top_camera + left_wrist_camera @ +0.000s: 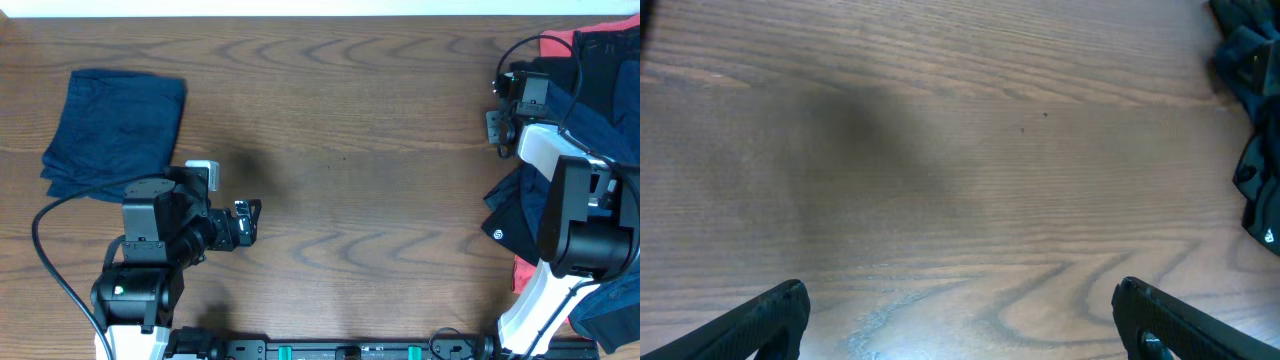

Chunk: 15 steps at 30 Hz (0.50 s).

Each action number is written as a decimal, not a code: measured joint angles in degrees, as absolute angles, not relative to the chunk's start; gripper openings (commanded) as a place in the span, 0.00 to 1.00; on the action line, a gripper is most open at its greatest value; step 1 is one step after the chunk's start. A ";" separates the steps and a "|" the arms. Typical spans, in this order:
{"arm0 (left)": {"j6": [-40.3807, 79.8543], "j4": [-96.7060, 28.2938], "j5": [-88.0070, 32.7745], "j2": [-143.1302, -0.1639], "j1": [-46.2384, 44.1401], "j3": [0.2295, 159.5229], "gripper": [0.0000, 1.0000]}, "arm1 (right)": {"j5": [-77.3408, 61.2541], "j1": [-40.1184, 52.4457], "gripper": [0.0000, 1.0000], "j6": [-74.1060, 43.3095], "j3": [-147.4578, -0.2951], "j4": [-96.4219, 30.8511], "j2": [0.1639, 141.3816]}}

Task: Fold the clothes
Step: 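Reach the right gripper into the clothes pile and pinch the navy shirt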

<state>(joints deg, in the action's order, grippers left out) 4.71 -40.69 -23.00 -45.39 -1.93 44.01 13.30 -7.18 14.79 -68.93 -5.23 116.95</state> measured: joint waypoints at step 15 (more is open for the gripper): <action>4.73 -40.64 -23.88 -45.39 -1.93 44.01 0.98 | 13.32 -6.87 0.01 14.11 -68.88 -10.90 105.71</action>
<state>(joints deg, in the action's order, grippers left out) 4.73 -40.64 -23.88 -45.39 -1.93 44.01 13.32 -6.87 14.11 -68.88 -10.90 105.71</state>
